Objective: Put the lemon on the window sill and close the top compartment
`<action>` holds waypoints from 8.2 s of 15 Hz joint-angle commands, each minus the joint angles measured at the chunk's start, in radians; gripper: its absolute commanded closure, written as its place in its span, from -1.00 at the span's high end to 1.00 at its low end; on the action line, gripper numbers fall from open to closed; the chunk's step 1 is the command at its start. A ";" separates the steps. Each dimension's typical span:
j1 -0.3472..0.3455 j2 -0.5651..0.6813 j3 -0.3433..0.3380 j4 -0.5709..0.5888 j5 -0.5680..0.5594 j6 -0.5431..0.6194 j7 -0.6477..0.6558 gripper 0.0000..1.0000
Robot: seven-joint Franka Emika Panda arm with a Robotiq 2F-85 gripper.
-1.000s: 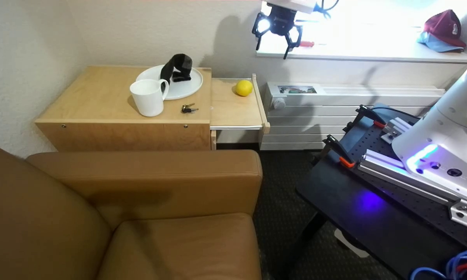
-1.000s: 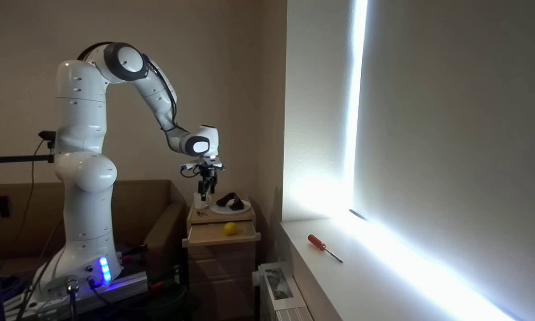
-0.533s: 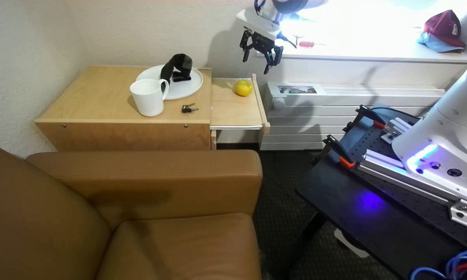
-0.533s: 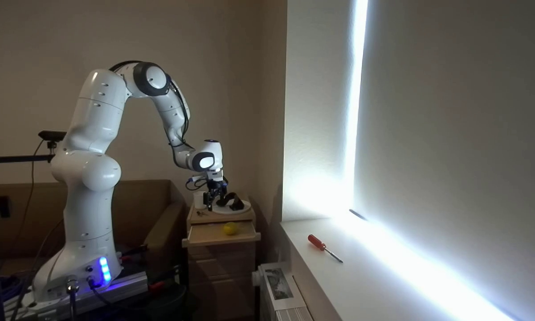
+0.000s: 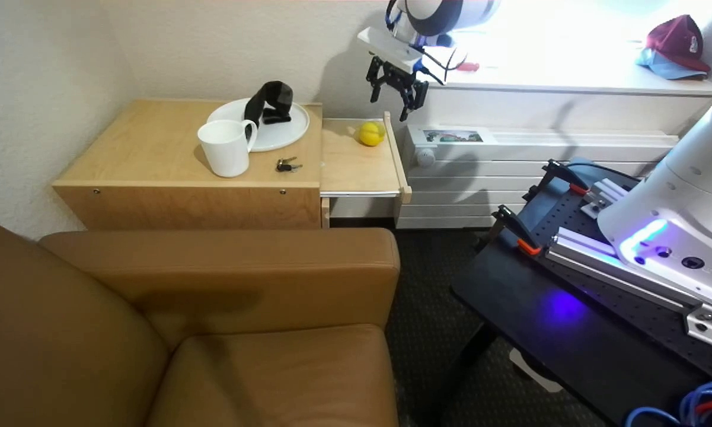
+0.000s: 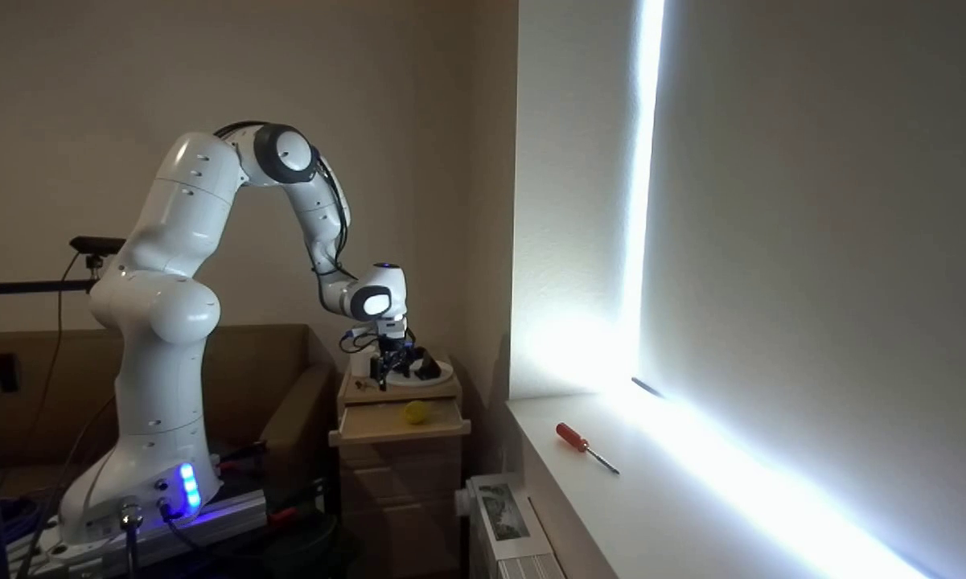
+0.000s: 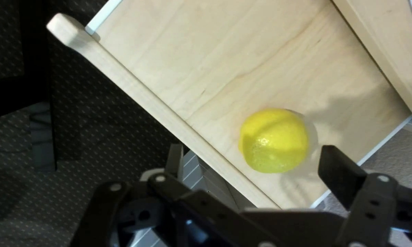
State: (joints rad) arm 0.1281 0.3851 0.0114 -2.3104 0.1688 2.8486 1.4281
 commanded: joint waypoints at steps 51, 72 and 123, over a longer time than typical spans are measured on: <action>-0.325 0.030 -0.362 0.229 0.061 -0.259 0.169 -0.11; -0.369 0.518 -0.301 0.880 0.109 -0.400 1.107 -0.11; -0.098 0.002 -0.218 -0.014 -0.299 -0.602 0.334 1.00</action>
State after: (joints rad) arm 0.0395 0.3865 -0.2149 -2.3280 -0.1264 2.2495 1.7594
